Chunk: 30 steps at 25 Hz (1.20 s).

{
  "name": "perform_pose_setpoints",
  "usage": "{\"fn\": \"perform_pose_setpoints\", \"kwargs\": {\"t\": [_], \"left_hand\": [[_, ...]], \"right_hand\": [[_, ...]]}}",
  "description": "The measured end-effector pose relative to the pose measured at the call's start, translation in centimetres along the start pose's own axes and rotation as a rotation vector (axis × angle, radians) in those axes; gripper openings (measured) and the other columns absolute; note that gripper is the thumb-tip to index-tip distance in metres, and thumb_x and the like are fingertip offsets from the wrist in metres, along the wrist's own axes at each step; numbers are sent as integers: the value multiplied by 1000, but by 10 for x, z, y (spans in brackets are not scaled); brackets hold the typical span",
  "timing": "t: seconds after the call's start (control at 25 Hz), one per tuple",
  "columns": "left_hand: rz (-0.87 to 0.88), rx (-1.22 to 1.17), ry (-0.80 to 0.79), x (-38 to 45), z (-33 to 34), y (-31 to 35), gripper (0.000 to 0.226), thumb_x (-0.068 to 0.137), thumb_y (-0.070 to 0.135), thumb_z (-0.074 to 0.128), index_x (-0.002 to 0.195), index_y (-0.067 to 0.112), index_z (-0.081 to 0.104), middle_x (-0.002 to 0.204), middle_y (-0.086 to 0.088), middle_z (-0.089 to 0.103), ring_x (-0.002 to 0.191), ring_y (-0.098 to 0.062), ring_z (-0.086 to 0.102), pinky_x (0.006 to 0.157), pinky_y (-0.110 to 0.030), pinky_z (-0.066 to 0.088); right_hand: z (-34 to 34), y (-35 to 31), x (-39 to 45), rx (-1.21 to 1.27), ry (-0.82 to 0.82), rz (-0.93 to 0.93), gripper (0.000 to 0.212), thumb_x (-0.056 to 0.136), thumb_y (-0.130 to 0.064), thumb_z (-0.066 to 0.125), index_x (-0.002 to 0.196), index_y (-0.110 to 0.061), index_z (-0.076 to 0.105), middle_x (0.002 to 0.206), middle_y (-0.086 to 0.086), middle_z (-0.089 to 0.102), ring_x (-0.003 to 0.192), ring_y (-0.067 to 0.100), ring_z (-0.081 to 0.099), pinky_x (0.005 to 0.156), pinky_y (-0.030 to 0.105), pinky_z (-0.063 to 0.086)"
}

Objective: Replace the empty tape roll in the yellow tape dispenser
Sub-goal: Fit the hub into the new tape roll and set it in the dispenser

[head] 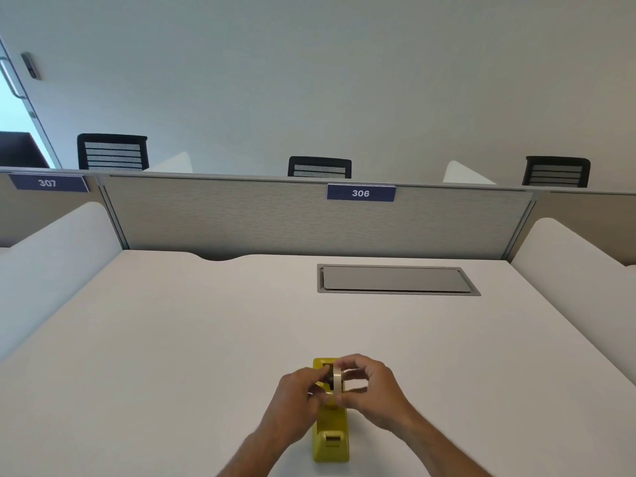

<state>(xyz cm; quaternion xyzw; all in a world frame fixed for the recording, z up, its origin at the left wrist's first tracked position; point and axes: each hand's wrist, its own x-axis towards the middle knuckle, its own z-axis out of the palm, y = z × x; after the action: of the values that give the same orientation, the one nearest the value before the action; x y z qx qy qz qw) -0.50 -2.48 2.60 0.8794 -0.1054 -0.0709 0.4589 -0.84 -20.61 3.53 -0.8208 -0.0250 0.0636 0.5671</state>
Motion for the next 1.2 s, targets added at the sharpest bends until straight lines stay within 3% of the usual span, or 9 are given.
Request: {"fn": "perform_pose_setpoints", "kwargs": {"t": [0.08,0.2,0.28,0.36,0.72,1.2], "left_hand": [[-12,62,33,3,-1,-7,47,82,25,76,124,39,60,121,13,64,106,-5,59,97,-29,52],[-45,293,5,7,2,-23,87,72,55,75,147,37,34,153,16,37,136,-10,35,110,-31,39],[-69,386,-42,9,5,-31,105,66,70,71,151,41,17,161,17,22,145,-13,24,112,-38,38],[-76,407,-71,9,8,-38,110,63,76,67,151,46,9,162,17,19,145,-14,25,112,-40,39],[-83,364,-36,10,14,-43,110,63,74,70,150,47,9,159,18,27,142,-12,31,110,-39,40],[-108,329,-43,9,14,-43,108,65,71,72,150,46,11,155,17,37,141,-13,33,110,-39,39]], "right_hand": [[2,2,8,-101,35,-18,47,59,-18,91,98,-34,70,101,-12,71,96,5,64,74,28,61],[2,10,17,-225,37,-22,48,63,-20,89,100,-39,66,103,-19,67,97,4,60,74,24,59],[4,13,21,-303,9,-29,47,65,-26,87,101,-43,63,105,-23,63,99,3,58,74,19,56],[6,16,23,-355,-16,-36,48,63,-33,85,102,-46,60,106,-23,60,101,3,56,77,18,52],[9,20,28,-452,-21,-93,52,60,-37,79,108,-43,61,103,-22,61,102,2,55,86,28,55],[10,19,28,-629,-25,-94,55,66,-43,76,117,-42,58,112,-7,61,100,9,57,82,19,49]]}}
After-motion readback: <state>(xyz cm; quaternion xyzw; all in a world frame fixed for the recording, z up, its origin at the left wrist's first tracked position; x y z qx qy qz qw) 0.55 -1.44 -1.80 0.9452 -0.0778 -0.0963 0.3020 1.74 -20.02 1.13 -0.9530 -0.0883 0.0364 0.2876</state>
